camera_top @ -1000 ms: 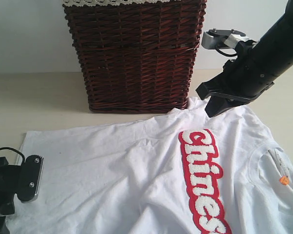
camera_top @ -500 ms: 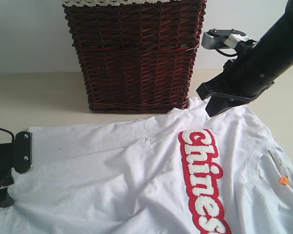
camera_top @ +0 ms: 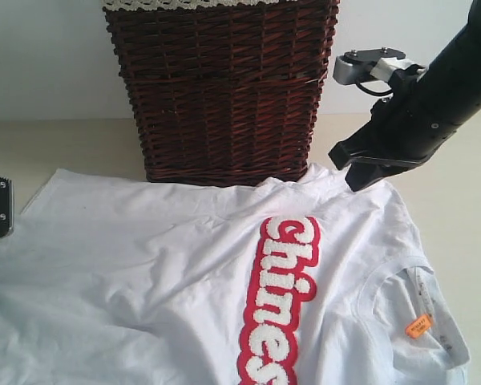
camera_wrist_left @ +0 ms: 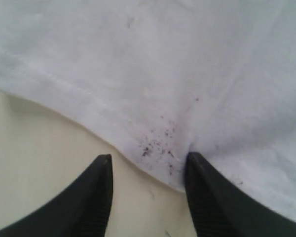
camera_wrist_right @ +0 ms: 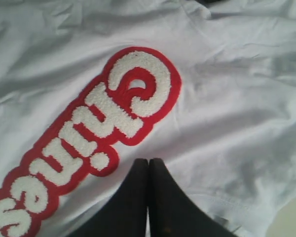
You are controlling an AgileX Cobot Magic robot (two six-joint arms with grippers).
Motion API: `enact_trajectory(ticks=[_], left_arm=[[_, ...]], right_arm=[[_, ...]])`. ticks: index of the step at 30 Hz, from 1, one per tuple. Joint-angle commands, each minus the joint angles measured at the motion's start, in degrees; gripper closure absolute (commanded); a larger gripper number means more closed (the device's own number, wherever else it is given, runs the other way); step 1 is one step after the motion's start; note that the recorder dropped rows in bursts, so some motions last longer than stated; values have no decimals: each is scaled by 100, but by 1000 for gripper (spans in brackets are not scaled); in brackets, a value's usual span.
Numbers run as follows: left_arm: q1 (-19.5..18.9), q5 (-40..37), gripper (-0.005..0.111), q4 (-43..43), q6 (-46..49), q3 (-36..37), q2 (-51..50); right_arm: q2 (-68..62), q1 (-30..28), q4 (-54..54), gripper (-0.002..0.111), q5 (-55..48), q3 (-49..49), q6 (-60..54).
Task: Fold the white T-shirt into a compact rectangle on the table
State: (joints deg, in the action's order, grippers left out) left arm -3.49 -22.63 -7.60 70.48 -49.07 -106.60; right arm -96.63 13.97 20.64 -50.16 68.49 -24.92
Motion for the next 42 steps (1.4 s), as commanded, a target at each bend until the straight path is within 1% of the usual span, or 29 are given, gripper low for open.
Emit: enact_trajectory(ticks=[1, 4, 5, 7, 9, 10, 12, 16, 19, 22, 23, 25, 27, 31, 34, 37, 39, 40, 41, 42], left_arm=[[-3, -477, 60, -13, 314, 84, -200], [217, -467, 60, 795, 913, 84, -58], [291, -437, 60, 1397, 1352, 57, 54], [334, -464, 60, 2911, 2272, -28, 363], [318, -638, 60, 4633, 3179, -44, 802], [307, -835, 60, 5251, 3447, -44, 1018], [293, -1297, 60, 5926, 3738, -44, 1410], [293, -2125, 60, 6038, 3763, -44, 1981], [293, -3179, 60, 6069, 3379, -44, 2235], [293, -4555, 60, 6207, 3319, -44, 2315], [315, -4733, 60, 6315, 3381, -44, 2315], [387, -4733, 60, 6327, 3363, -32, 2332], [530, -4733, 60, 6342, 3118, 37, 2346], [815, -4733, 60, 6677, 3130, 318, 2355], [996, -4733, 60, 6677, 3451, 547, 2355], [1041, -4733, 61, 6604, 3934, 658, 2341], [1041, -4733, 69, 6592, 4135, 658, 2341], [1041, -4733, 78, 6606, 4133, 658, 2341], [1041, -4733, 89, 6606, 4044, 658, 2341], [1041, -4733, 103, 6606, 3954, 658, 2341]], right_arm=[[60, 0, -158, 108, 55, -17, -44], [60, 0, -174, 108, -5, -17, -34], [60, 0, -174, 108, -16, -17, -35], [60, 0, -174, 108, -41, -17, 35], [60, 0, -174, 108, -41, -17, 132], [60, 0, -174, 108, -41, -17, 132], [60, 0, -150, 108, -66, -17, 230], [60, 0, -107, 108, -134, -17, 261], [60, 0, 5, 108, -134, -17, 272], [60, 0, 211, 108, -159, -17, 258], [60, 0, 256, 108, -199, -17, 258], [60, 0, 255, 108, -247, -17, 258], [60, 0, 280, 108, -299, -17, 258], [60, 0, 335, 108, -369, -17, 258], [60, 0, 332, 108, -369, -17, 247], [60, 0, 338, 108, -369, -17, 213], [60, 0, 338, 108, -369, -17, 213], [60, 0, 338, 108, -369, -17, 213], [60, 0, 338, 108, -369, -17, 213], [60, 0, 338, 108, -369, -17, 213]])
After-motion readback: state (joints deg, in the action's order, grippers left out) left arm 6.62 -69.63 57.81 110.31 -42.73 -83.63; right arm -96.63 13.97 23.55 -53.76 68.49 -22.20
